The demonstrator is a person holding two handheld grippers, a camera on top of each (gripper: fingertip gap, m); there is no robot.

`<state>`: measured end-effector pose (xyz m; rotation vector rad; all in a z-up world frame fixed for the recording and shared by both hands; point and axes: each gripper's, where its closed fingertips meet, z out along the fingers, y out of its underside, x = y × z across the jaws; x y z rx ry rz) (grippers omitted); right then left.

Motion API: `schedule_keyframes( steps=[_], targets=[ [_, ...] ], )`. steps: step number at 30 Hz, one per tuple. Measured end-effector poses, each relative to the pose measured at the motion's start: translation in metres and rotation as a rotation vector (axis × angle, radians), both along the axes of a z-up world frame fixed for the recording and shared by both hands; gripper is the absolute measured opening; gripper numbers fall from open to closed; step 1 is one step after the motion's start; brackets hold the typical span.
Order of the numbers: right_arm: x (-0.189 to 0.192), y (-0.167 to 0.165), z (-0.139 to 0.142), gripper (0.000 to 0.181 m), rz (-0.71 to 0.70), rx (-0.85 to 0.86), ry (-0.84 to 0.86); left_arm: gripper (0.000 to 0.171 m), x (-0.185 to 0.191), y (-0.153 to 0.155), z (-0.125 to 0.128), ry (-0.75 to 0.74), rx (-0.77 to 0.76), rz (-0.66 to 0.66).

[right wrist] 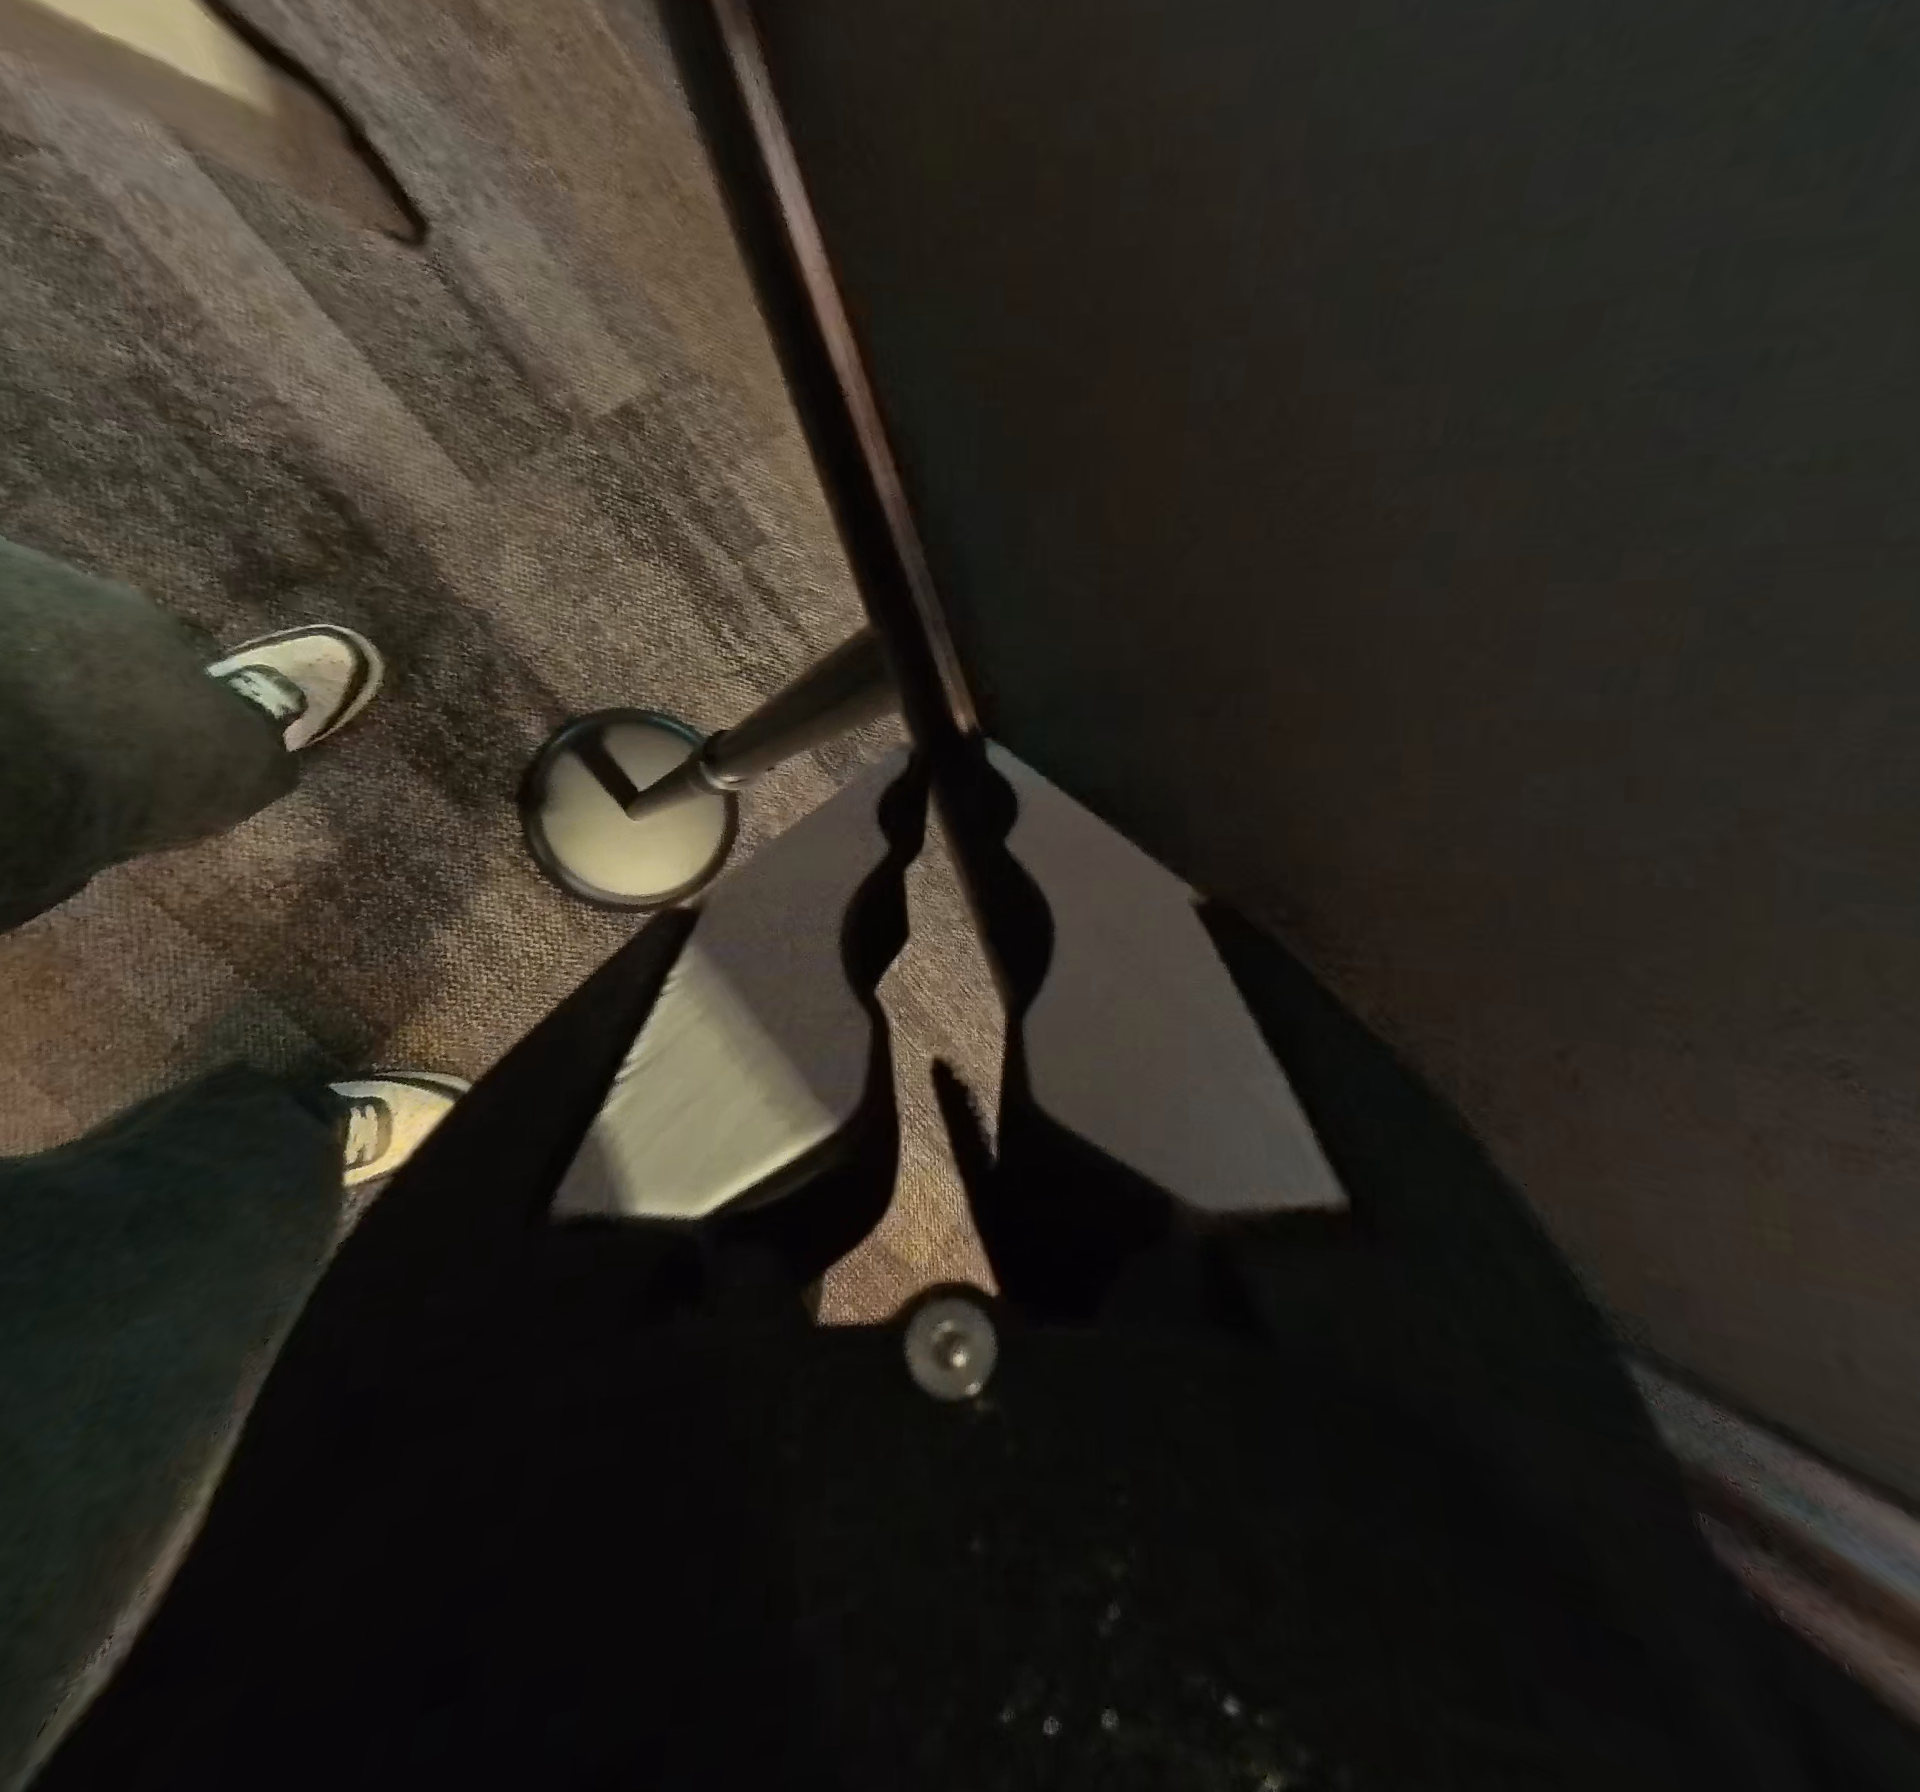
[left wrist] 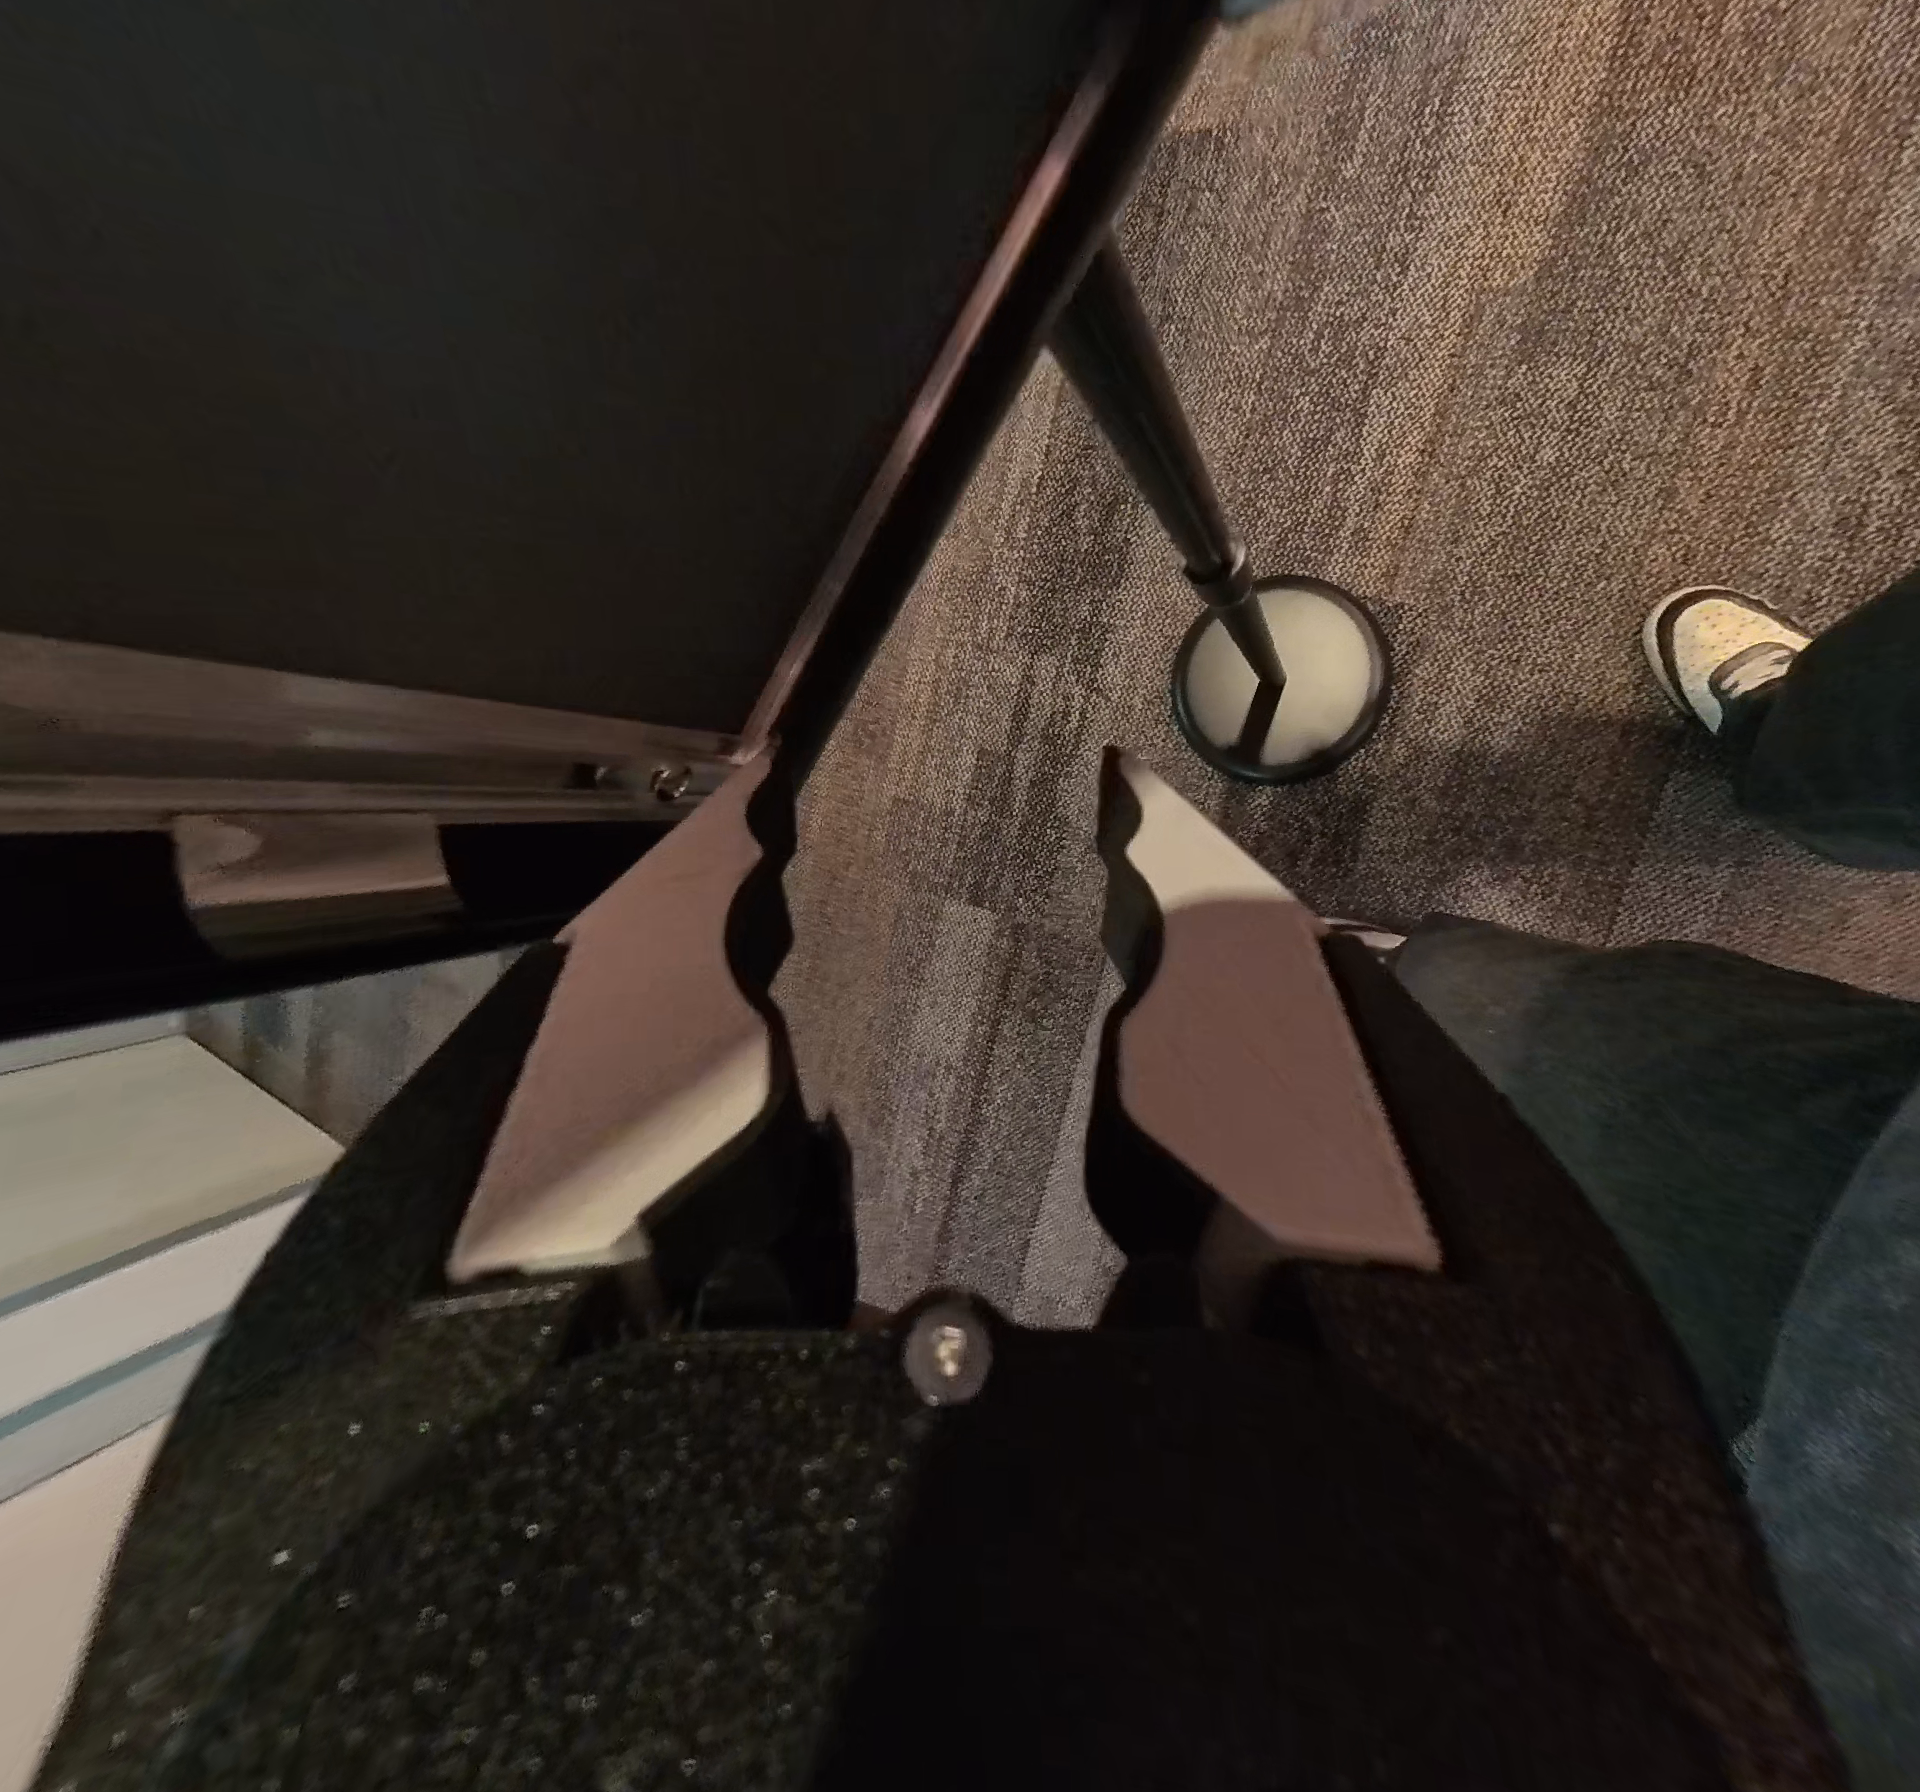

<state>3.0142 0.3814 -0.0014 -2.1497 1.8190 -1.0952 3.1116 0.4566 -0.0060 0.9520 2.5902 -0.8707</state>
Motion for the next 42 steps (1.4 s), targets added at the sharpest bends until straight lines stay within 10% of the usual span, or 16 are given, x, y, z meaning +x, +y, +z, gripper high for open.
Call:
schedule_keyframes(
  steps=[12, 21, 32, 42],
  targets=[
    [-0.006, 0.013, -0.023, 0.002, 0.276, -0.565, 0.042, 0.049, -0.002, 0.010, -0.018, -0.027, -0.002, -0.084],
    [-0.008, 0.017, 0.001, 0.017, 0.030, -0.310, -0.048, 0.049, 0.002, 0.034, -0.009, 0.054, -0.029, -0.041],
    [-0.090, 0.050, 0.073, 0.024, -0.600, 0.482, -0.555, 0.053, 0.056, 0.058, 0.060, 0.331, -0.116, 0.137],
    [-0.109, 0.006, 0.124, 0.052, -0.725, 0.248, -0.769, 0.073, 0.024, 0.016, 0.155, 0.677, -0.222, -0.181]
  ],
)
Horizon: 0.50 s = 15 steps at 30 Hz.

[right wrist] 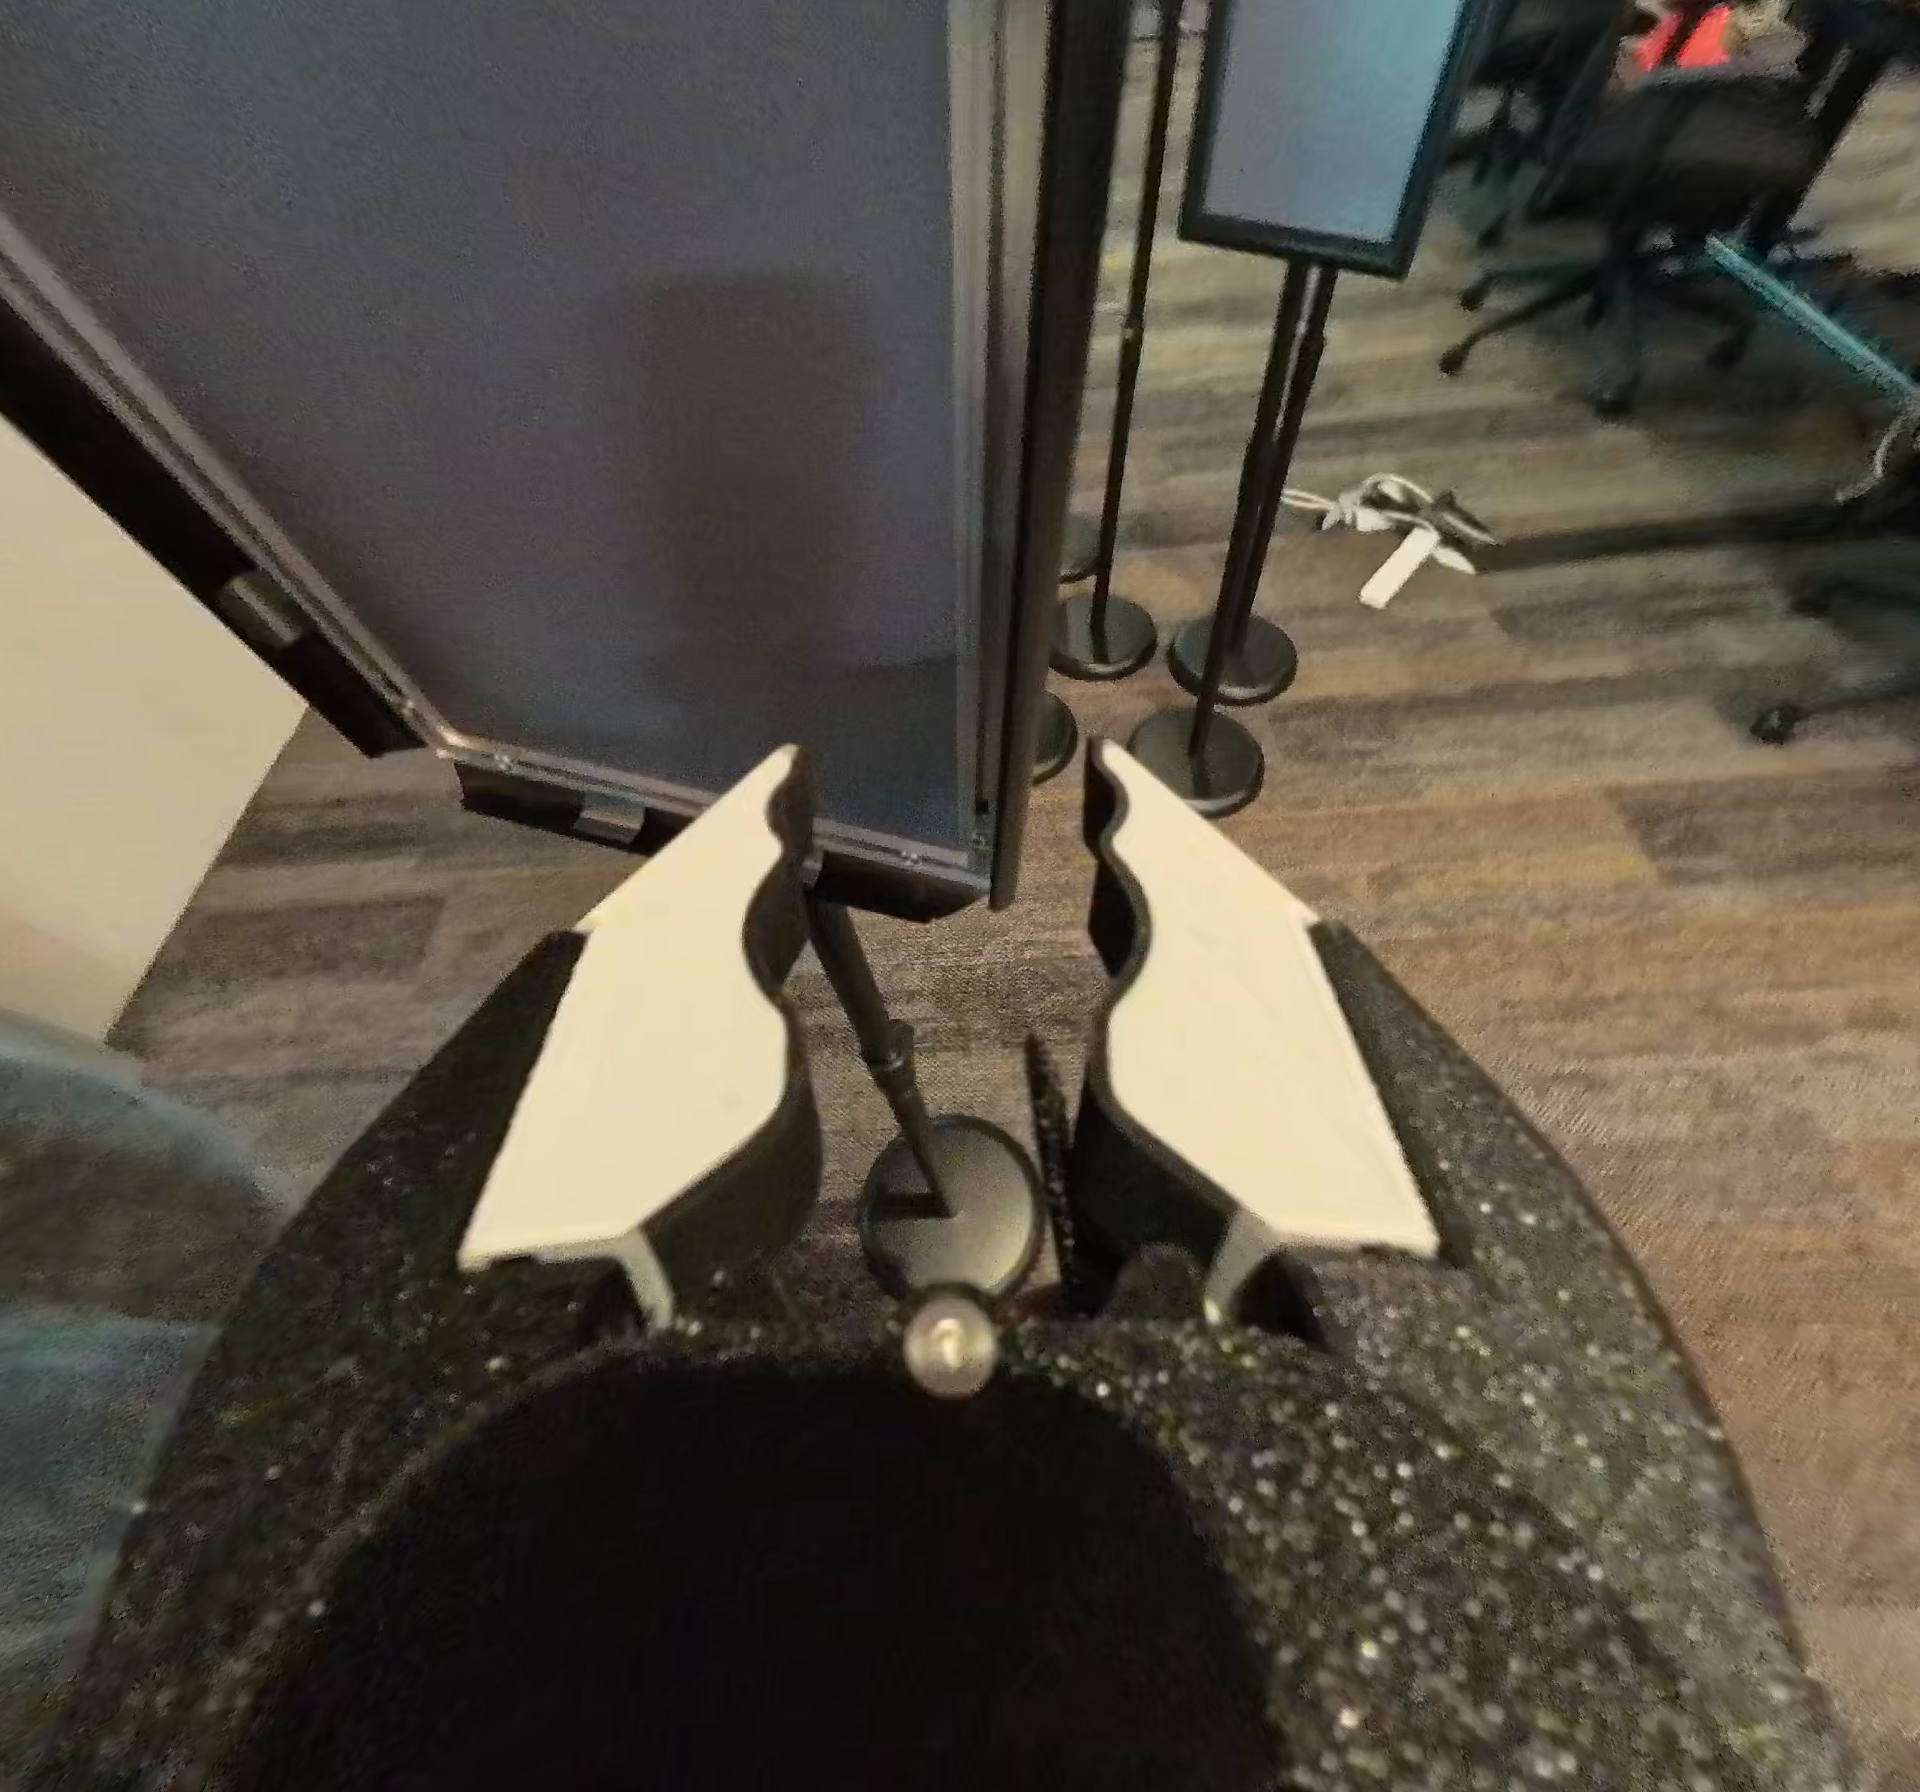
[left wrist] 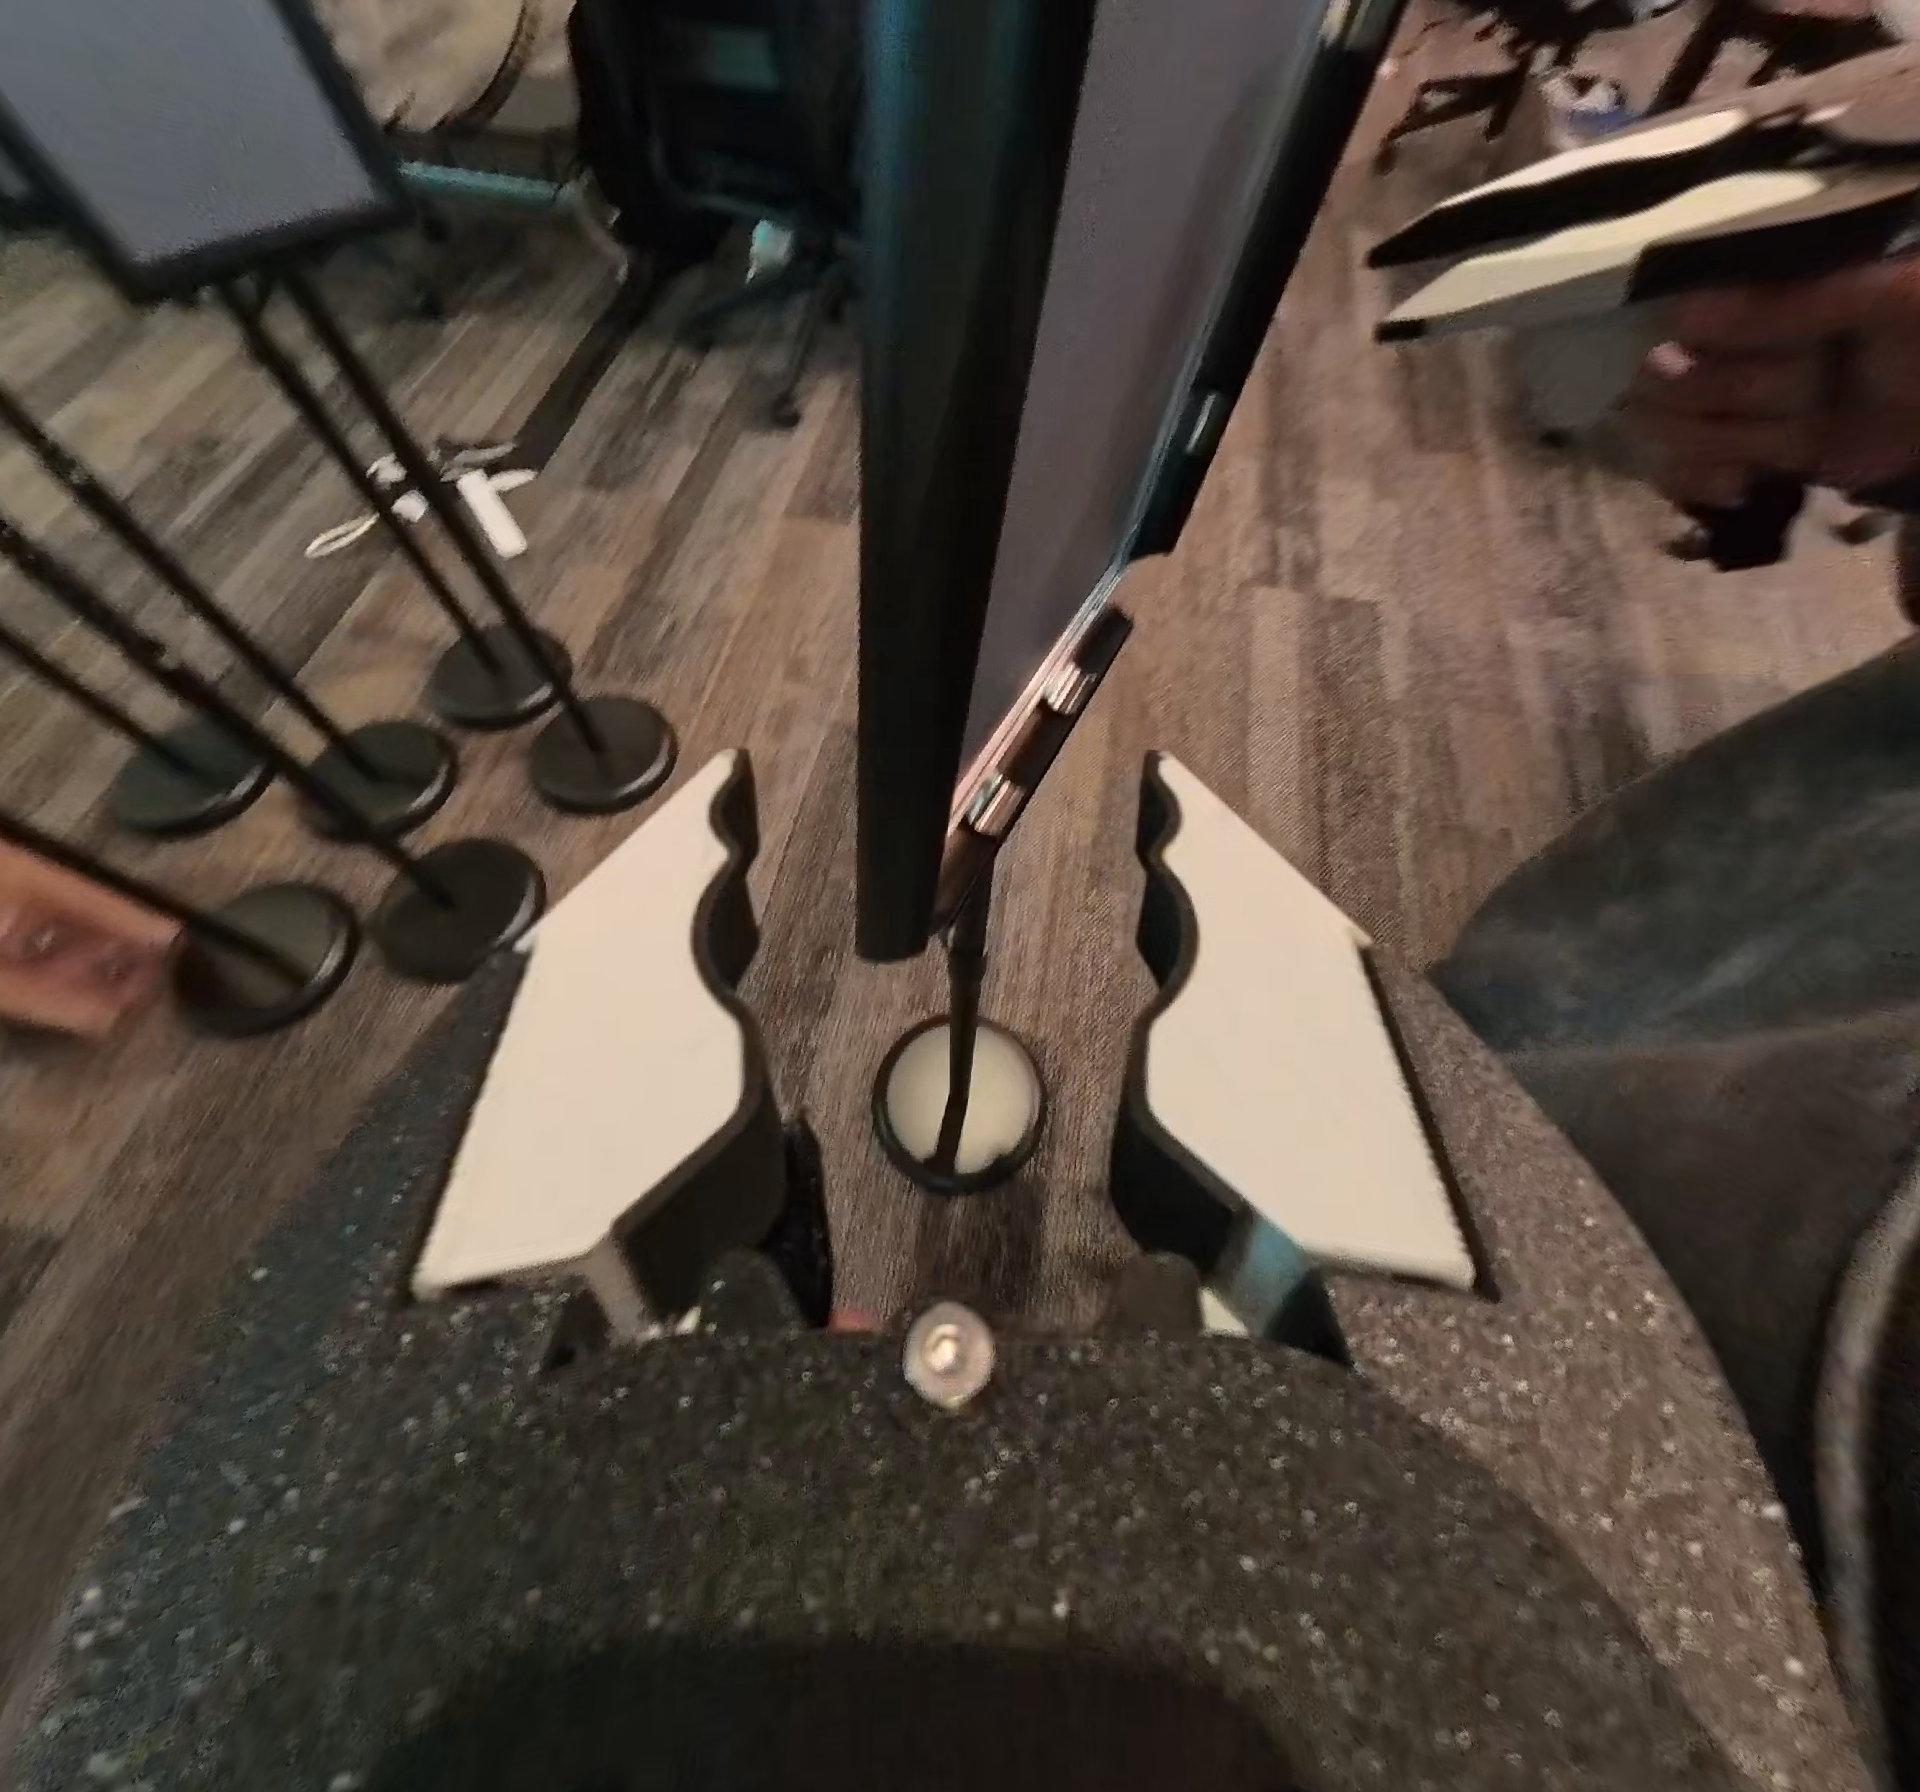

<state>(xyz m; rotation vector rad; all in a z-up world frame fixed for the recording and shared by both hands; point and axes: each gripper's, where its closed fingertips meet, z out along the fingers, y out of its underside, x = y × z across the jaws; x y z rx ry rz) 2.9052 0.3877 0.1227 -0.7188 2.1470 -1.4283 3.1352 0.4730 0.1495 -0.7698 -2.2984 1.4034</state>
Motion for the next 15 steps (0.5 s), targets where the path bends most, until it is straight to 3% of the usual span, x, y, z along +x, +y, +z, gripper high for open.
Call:
schedule_keyframes(
  steps=[5, 12, 15],
  targets=[
    [-0.007, -0.008, 0.013, 0.049, 0.097, -0.001, 0.111, 0.071, -0.010, -0.013, 0.025, 0.050, -0.019, -0.009],
    [-0.038, 0.014, 0.018, 0.045, 0.054, 0.103, -0.020, 0.071, -0.006, -0.012, 0.036, 0.038, -0.038, 0.106],
    [-0.047, 0.033, 0.035, 0.045, 0.068, 0.145, -0.136, 0.071, -0.008, -0.009, 0.046, 0.039, -0.029, 0.148]
  ],
)
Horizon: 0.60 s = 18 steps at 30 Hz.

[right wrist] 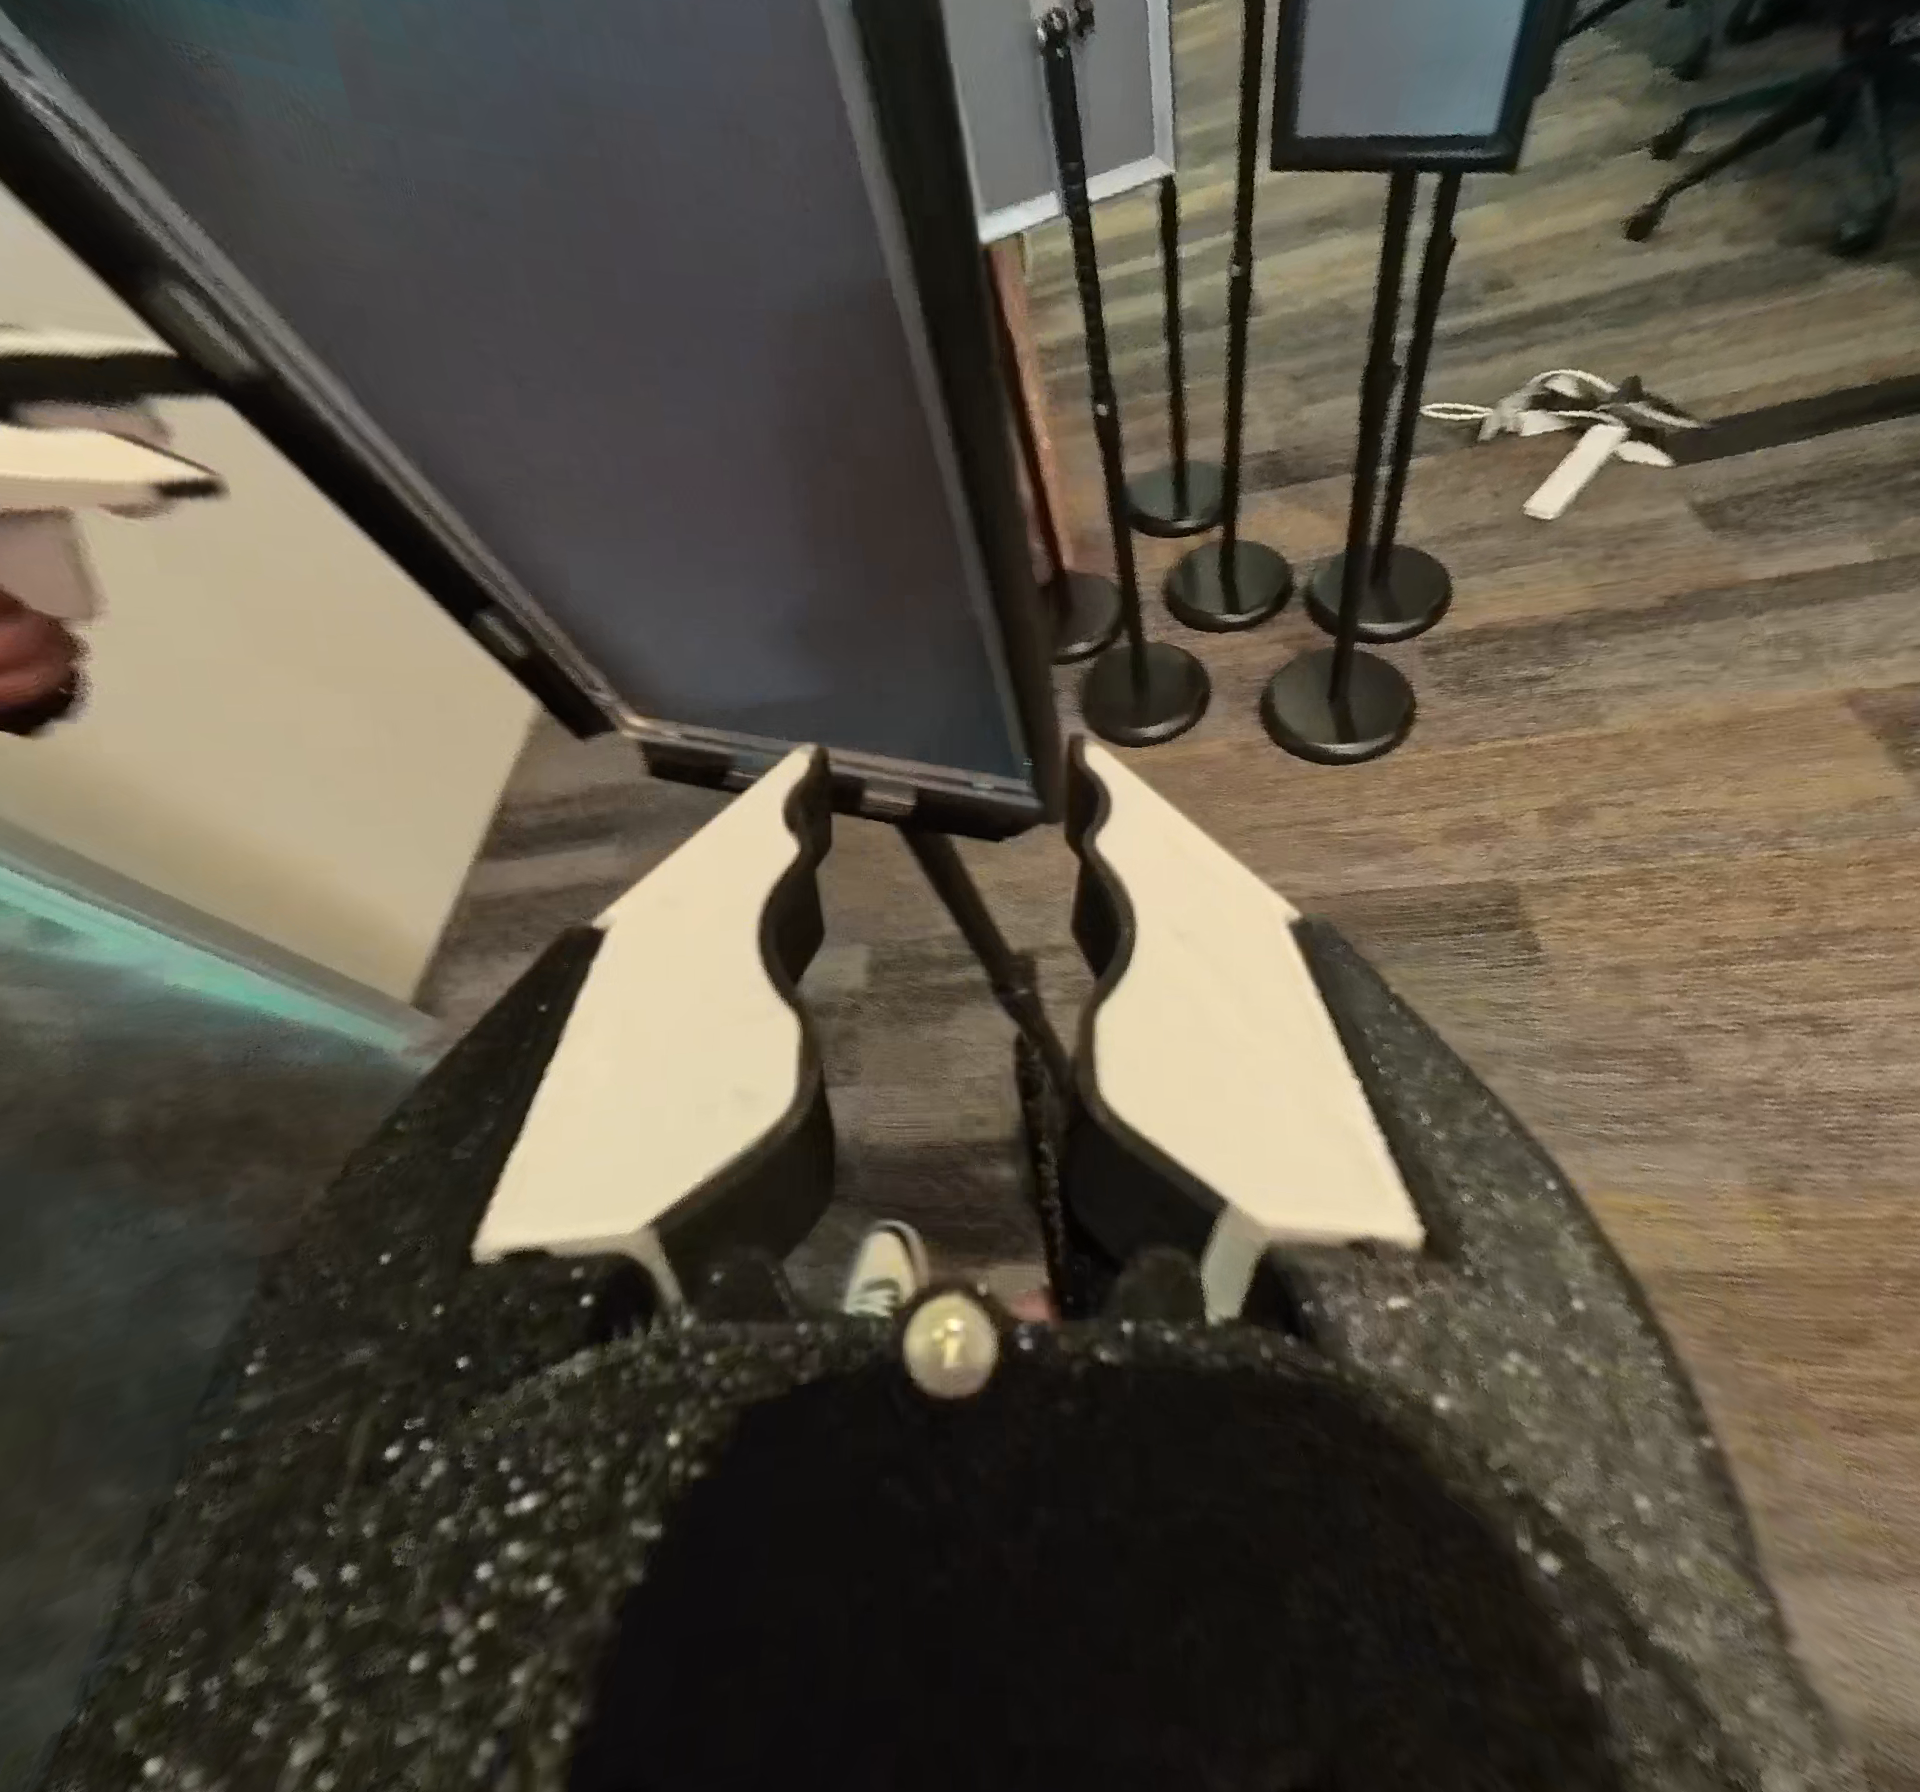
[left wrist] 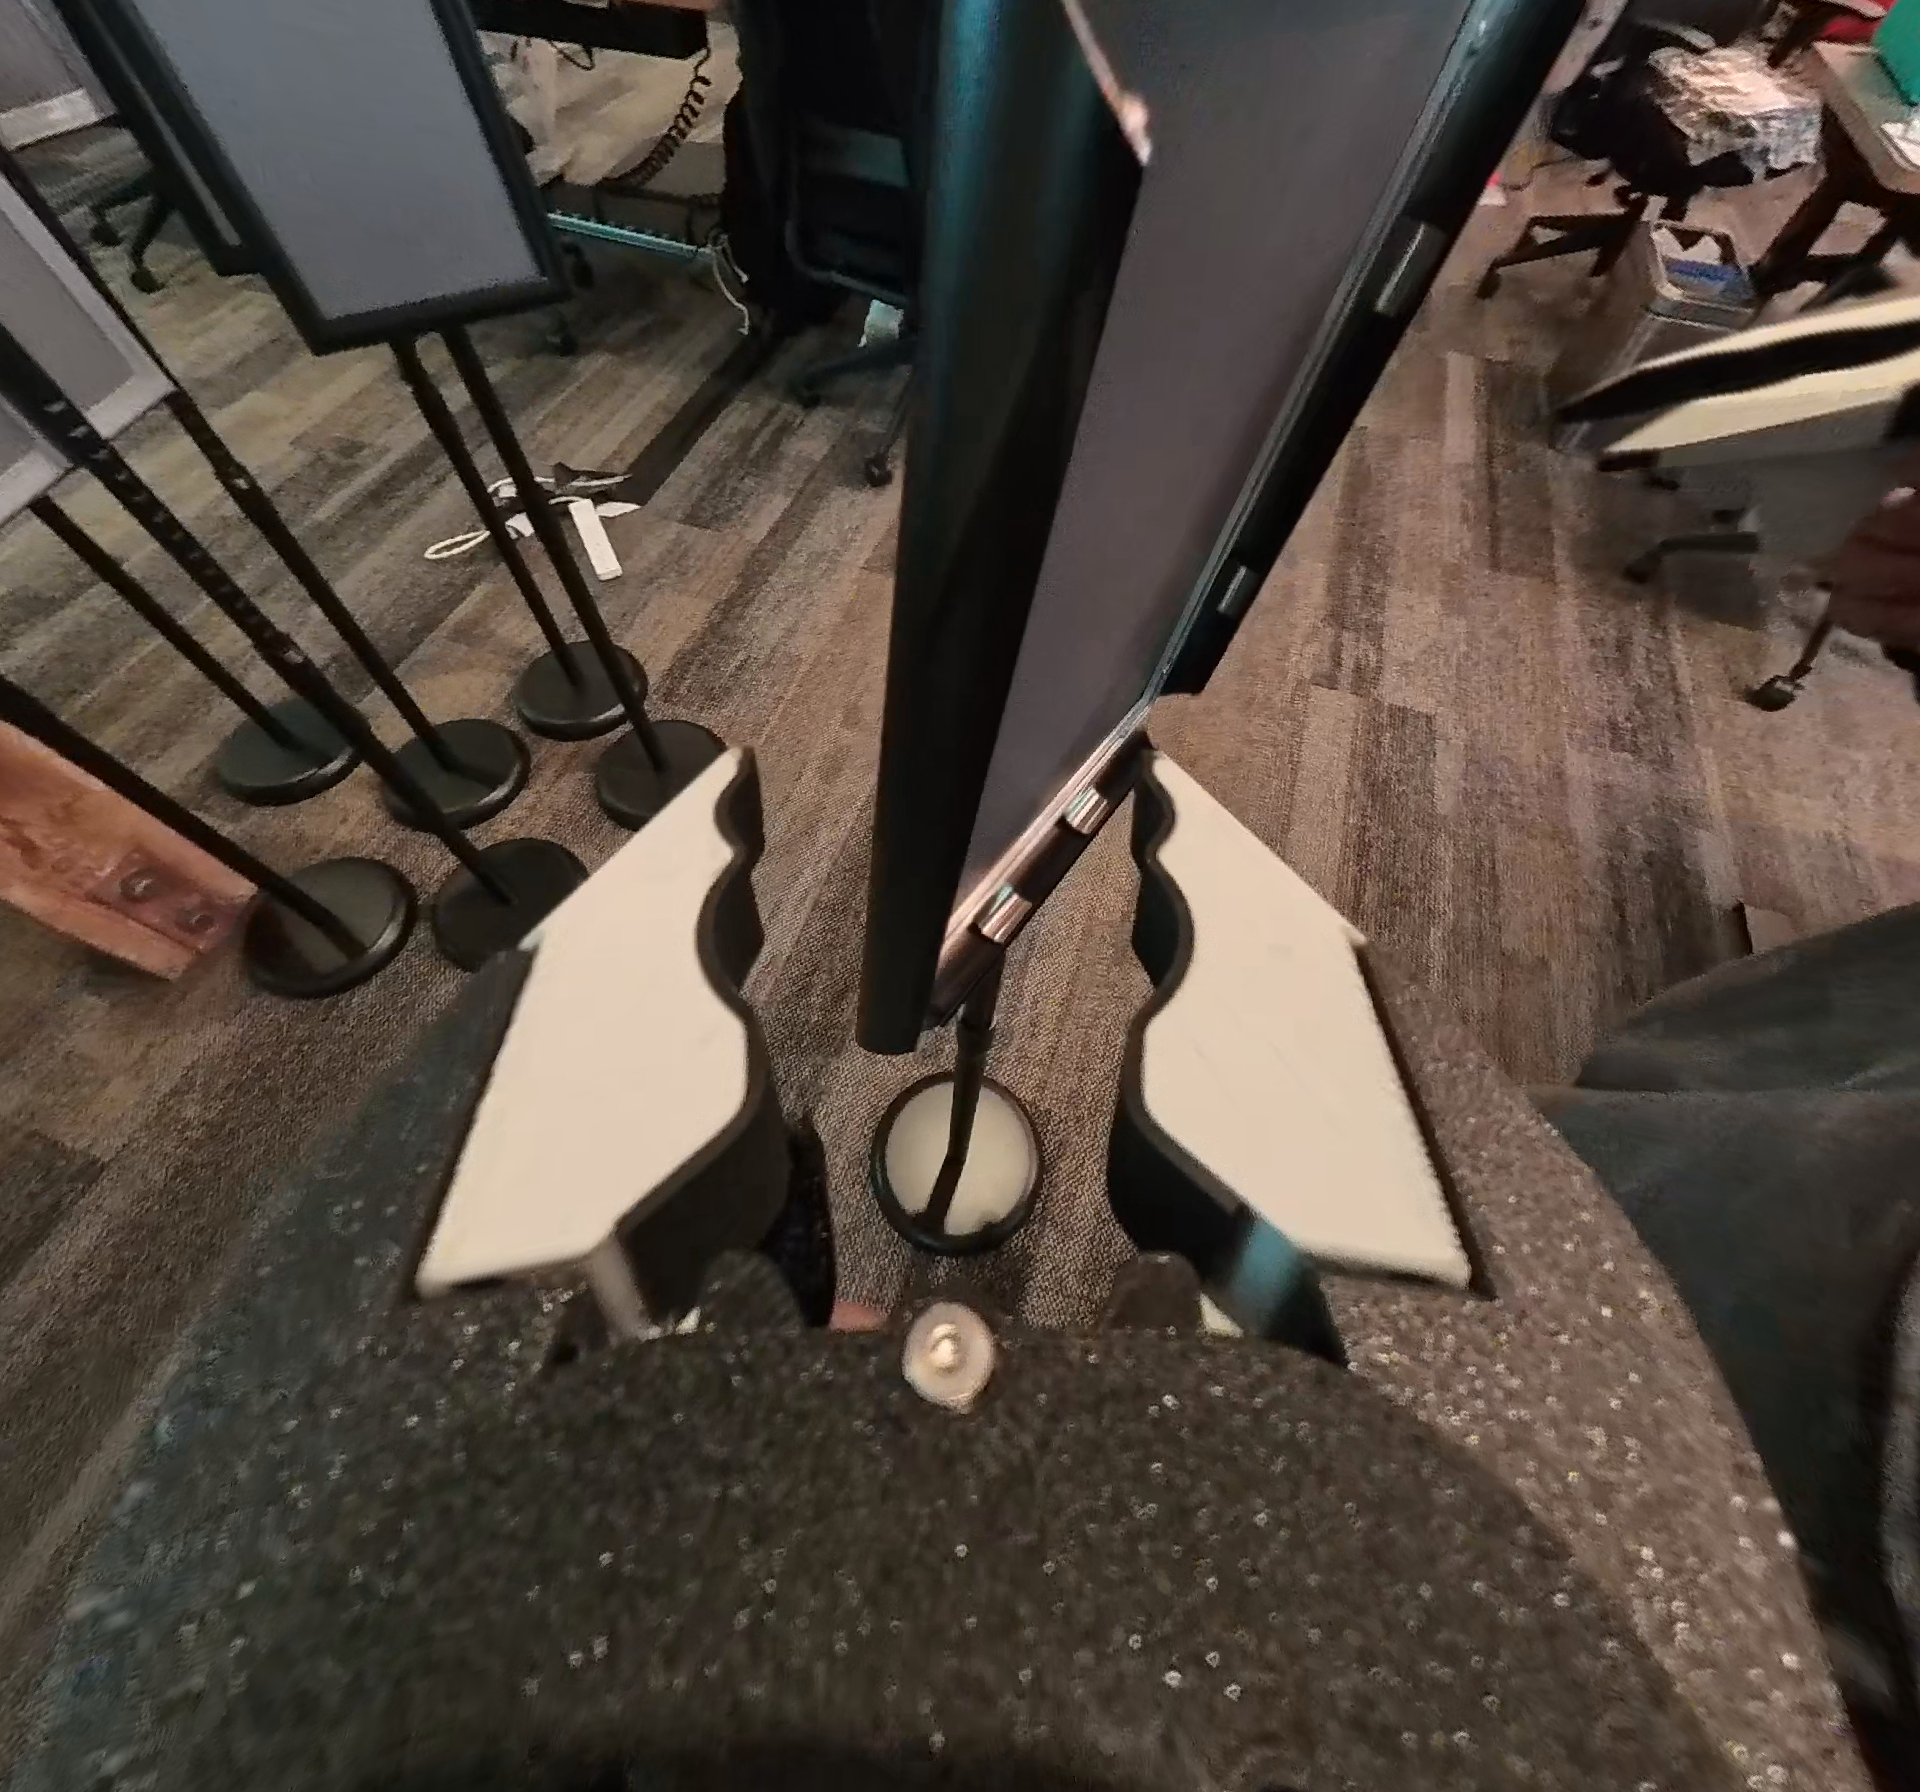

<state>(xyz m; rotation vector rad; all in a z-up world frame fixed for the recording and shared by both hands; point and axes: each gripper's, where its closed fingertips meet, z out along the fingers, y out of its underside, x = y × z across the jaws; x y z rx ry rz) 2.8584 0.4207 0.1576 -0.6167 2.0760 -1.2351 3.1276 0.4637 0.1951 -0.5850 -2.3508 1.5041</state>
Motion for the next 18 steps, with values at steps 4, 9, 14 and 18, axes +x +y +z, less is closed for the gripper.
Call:
schedule_keyframes(
  steps=[4, 9, 14, 18],
  targets=[
    [-0.025, 0.015, 0.021, 0.045, -0.005, 0.018, -0.089, 0.071, -0.005, 0.002, 0.041, -0.018, -0.054, 0.038],
    [-0.069, 0.013, 0.012, 0.045, -0.018, 0.063, -0.089, 0.080, -0.019, -0.002, 0.069, 0.030, -0.042, 0.066],
    [-0.093, 0.009, 0.007, 0.045, 0.021, 0.103, -0.107, 0.087, -0.038, -0.010, 0.053, 0.078, 0.008, 0.105],
    [-0.094, 0.006, 0.003, 0.045, 0.082, 0.080, -0.070, 0.091, -0.046, -0.011, 0.047, 0.087, -0.017, 0.158]
  ],
)
